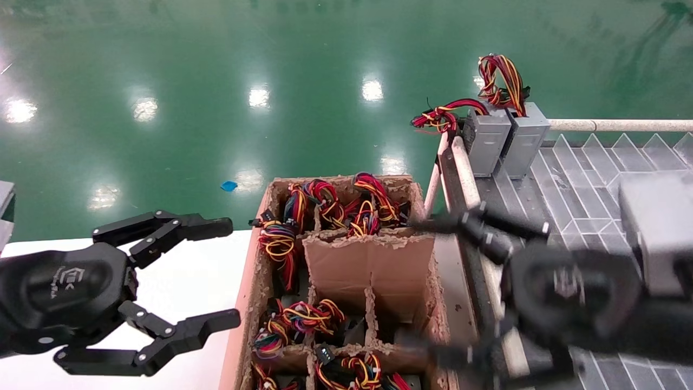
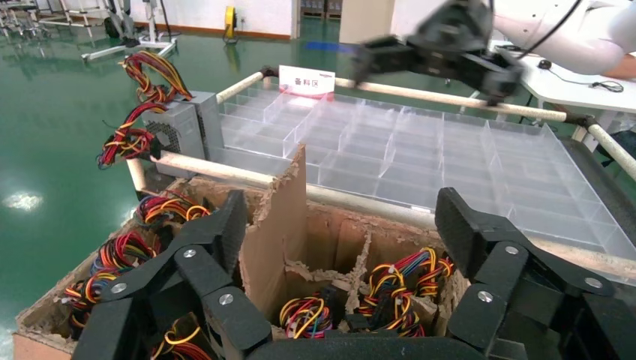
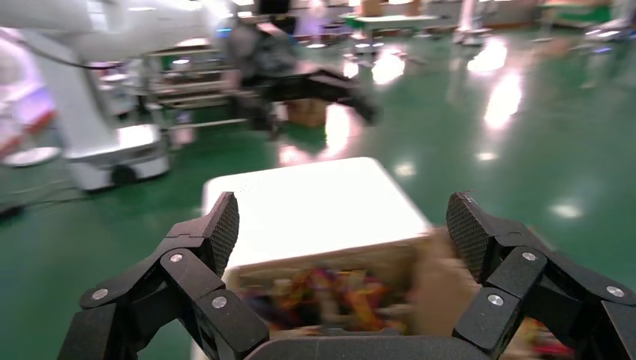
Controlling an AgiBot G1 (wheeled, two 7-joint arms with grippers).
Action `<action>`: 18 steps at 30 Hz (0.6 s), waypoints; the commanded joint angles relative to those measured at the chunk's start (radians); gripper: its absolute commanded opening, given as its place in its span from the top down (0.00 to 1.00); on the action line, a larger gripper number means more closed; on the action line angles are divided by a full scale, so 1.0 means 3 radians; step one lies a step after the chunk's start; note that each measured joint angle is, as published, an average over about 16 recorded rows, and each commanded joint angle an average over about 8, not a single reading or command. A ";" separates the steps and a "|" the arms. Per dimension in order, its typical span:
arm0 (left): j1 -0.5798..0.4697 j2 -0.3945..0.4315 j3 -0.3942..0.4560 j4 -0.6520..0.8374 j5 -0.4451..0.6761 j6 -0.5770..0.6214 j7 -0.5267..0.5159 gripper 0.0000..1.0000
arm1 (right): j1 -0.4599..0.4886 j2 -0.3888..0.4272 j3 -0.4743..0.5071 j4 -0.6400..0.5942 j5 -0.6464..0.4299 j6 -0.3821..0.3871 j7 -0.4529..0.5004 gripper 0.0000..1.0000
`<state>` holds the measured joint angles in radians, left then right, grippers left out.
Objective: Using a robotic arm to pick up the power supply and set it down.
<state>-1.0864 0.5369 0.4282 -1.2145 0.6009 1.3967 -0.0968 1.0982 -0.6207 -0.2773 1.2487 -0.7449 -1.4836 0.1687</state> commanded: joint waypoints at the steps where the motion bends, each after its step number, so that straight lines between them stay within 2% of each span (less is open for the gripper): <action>1: 0.0000 0.0000 0.0000 0.0000 0.0000 0.0000 0.0000 0.00 | -0.0087 0.0034 -0.0008 0.0131 0.0054 -0.0045 0.0064 0.00; 6: 0.0001 0.0000 0.0000 0.0001 0.0000 -0.0001 0.0000 0.00 | -0.0168 0.0065 -0.0014 0.0251 0.0110 -0.0089 0.0107 0.00; 18: 0.0001 0.0000 0.0000 0.0001 0.0000 -0.0001 0.0000 0.00 | -0.0117 0.0047 -0.0013 0.0173 0.0077 -0.0061 0.0079 0.00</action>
<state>-1.0862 0.5368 0.4281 -1.2143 0.6008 1.3965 -0.0968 1.0624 -0.6064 -0.2812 1.3016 -0.7214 -1.5022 0.1926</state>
